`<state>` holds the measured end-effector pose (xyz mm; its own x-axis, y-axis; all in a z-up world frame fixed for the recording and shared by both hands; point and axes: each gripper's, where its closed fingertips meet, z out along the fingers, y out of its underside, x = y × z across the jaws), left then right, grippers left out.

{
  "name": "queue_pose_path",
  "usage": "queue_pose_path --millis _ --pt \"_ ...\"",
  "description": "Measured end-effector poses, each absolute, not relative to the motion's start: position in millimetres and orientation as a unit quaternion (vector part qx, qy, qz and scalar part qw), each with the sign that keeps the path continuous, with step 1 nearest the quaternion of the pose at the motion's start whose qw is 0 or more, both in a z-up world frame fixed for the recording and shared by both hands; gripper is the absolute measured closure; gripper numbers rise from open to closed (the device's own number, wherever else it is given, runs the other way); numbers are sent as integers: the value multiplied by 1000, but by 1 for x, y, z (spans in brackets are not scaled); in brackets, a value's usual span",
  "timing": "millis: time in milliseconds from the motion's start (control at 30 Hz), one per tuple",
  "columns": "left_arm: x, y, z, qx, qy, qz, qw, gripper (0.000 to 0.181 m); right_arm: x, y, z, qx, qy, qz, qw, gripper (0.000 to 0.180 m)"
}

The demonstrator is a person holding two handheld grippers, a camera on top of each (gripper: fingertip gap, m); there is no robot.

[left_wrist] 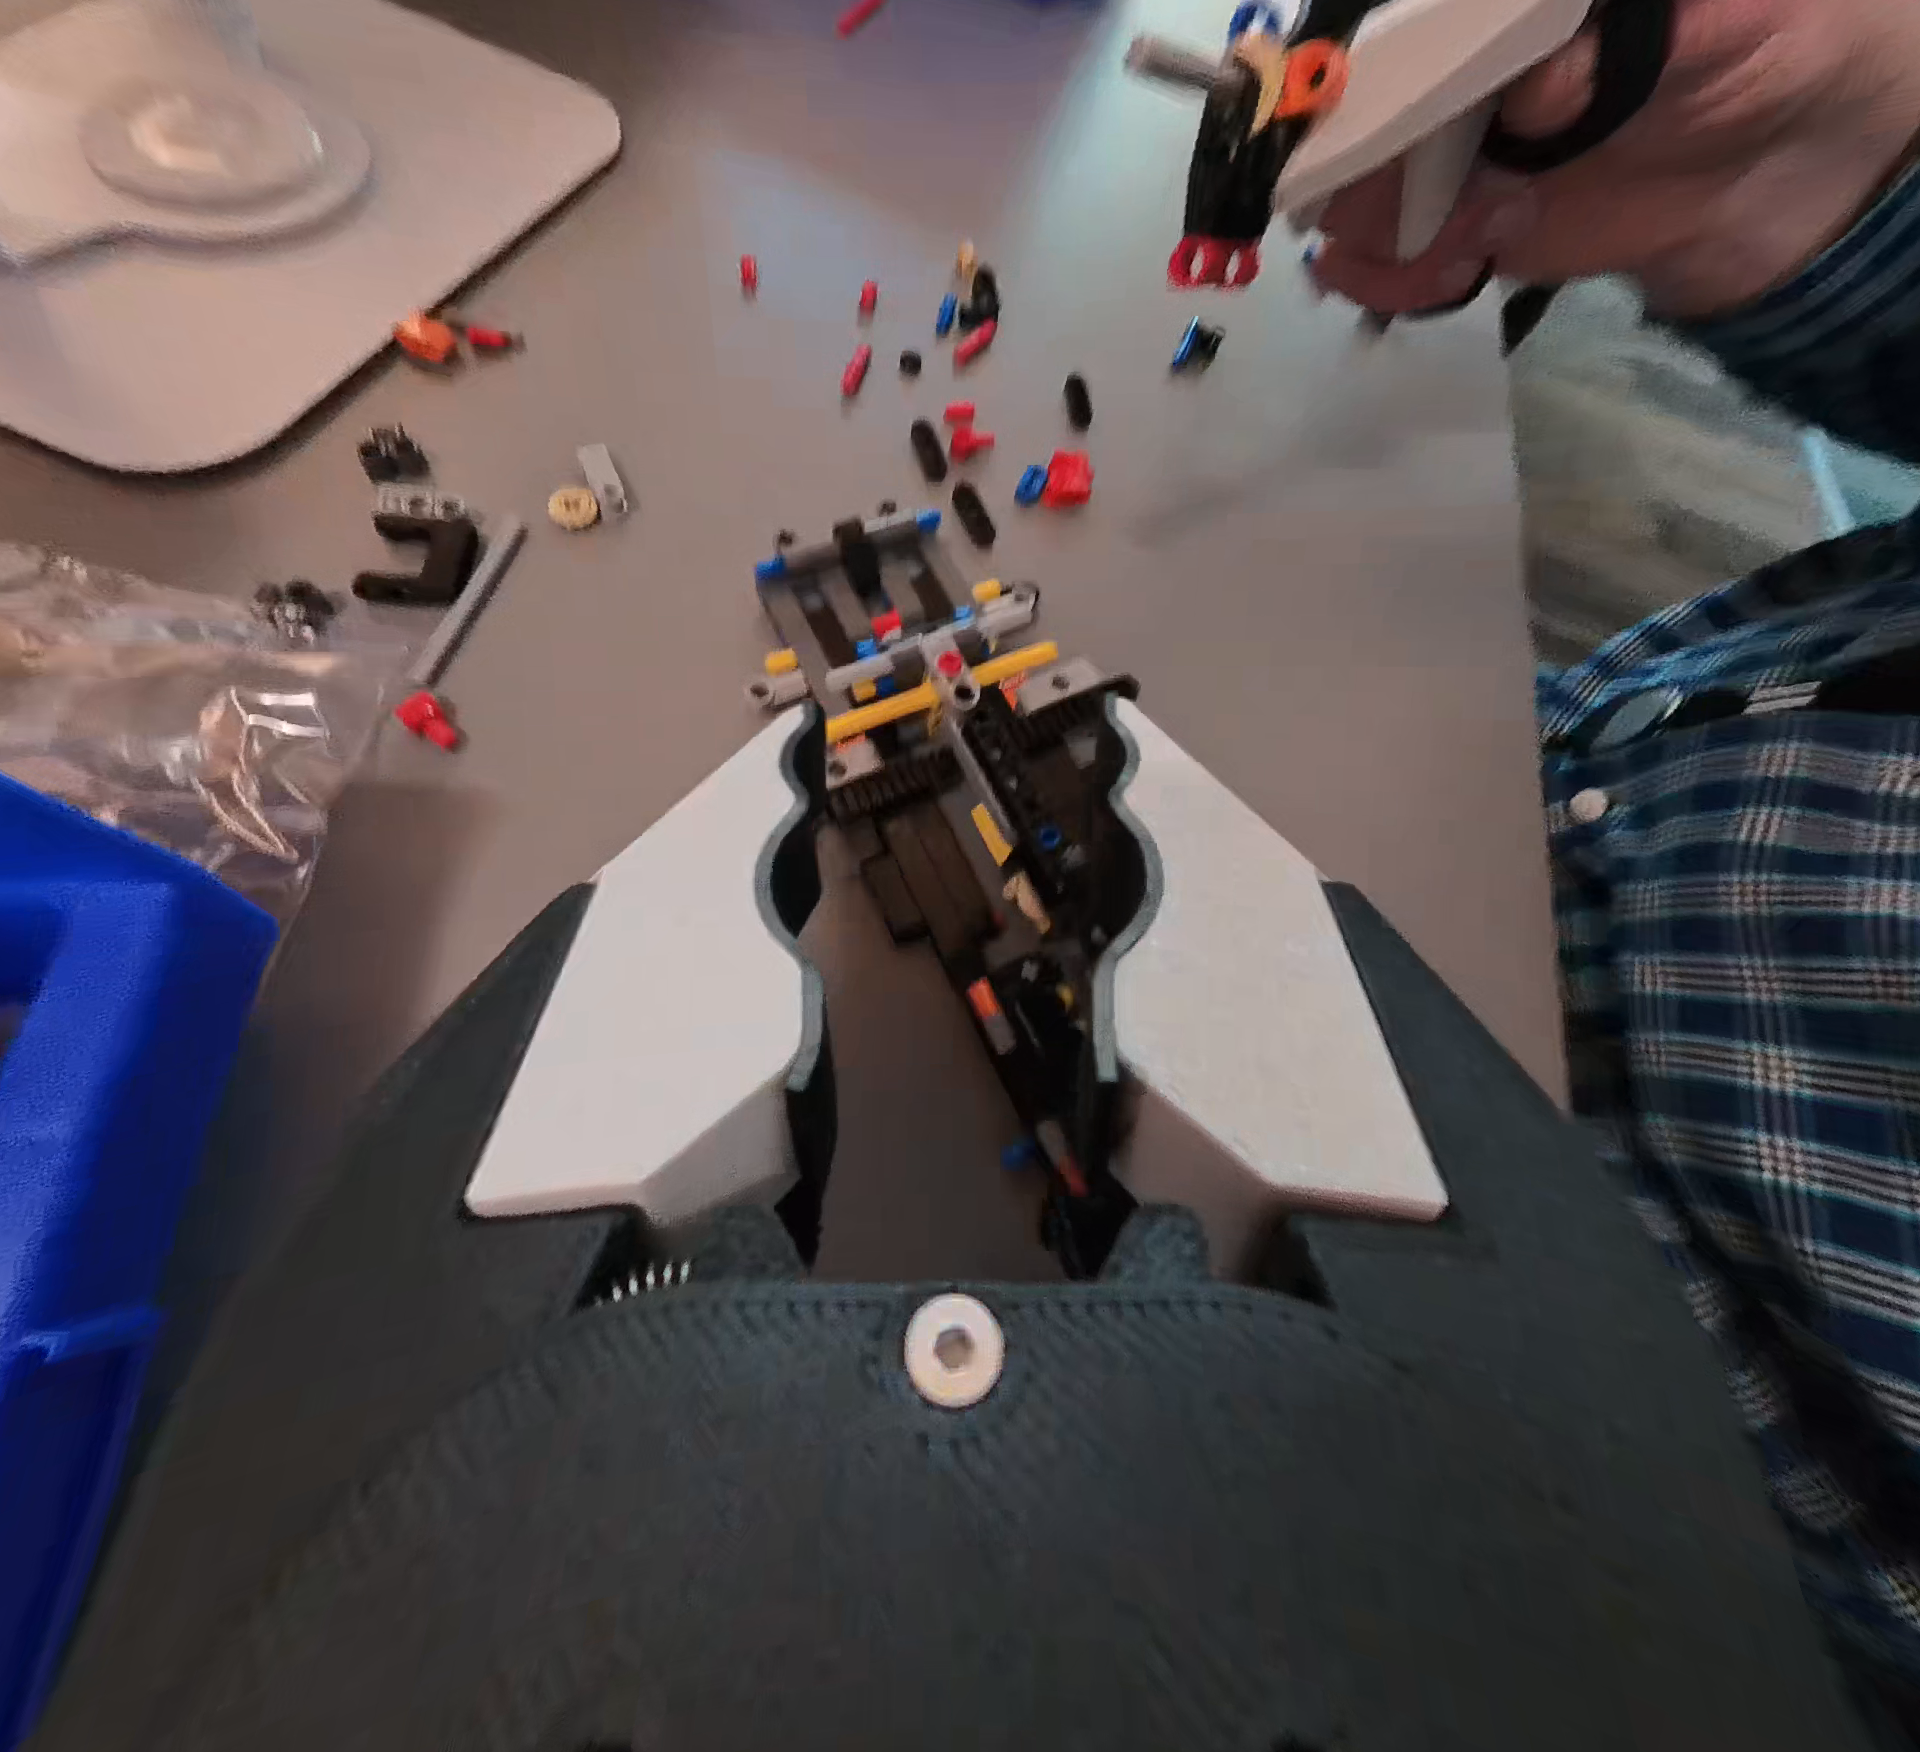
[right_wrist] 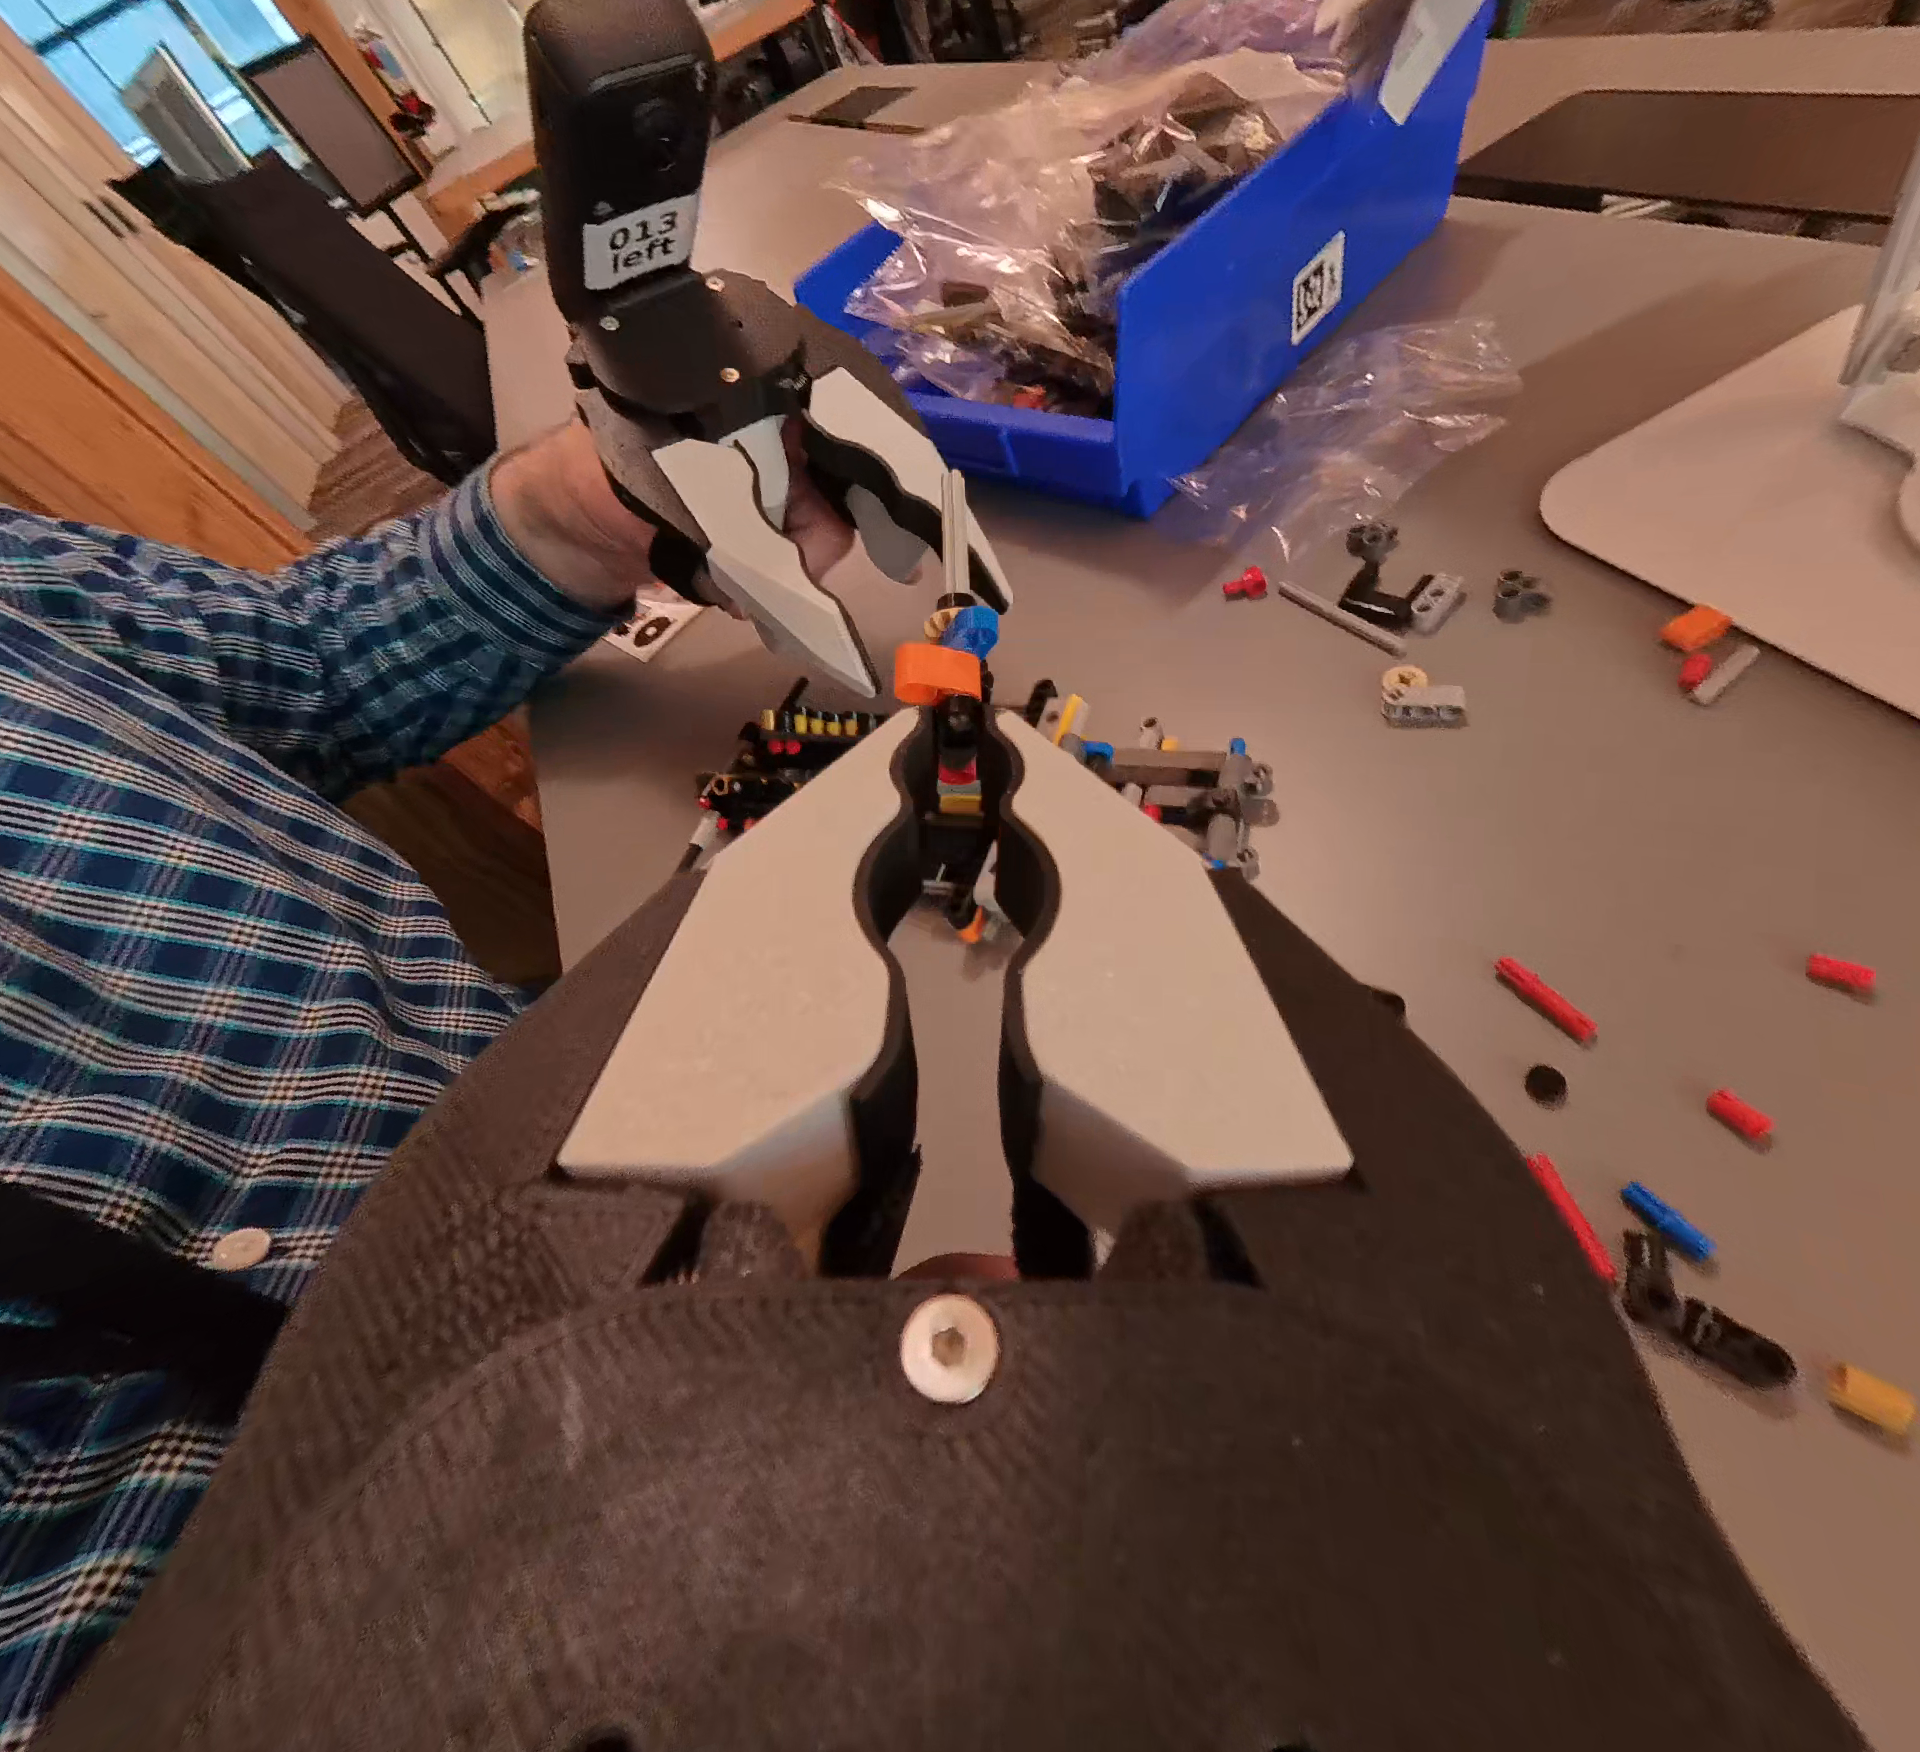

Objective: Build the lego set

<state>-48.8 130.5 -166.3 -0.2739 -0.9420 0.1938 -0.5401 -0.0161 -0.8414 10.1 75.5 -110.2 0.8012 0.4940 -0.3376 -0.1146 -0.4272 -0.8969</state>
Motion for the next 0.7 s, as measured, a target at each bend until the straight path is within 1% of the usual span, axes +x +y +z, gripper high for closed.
queue_pose_path --millis 233,433,533,600,667,700 --pt "-24 117 -102 -503 586 -578 263 142 -2 85 -78 -735 -135 393 536 176" --pt "-16 103 -75 -464 555 -642 254 145 -9 95 -70 -716 -147 424 535 176" --pt "-14 98 -74 -456 558 -644 256 152 -14 96 -69 -712 -154 436 529 176" --pt "-13 93 -75 -448 564 -644 258 160 -17 97 -70 -710 -159 443 524 176" --pt "-13 94 -73 -445 563 -642 271 172 -19 99 -71 -710 -159 446 521 176" --pt "-12 94 -72 -443 559 -644 277 173 -19 100 -70 -708 -157 449 523 175"
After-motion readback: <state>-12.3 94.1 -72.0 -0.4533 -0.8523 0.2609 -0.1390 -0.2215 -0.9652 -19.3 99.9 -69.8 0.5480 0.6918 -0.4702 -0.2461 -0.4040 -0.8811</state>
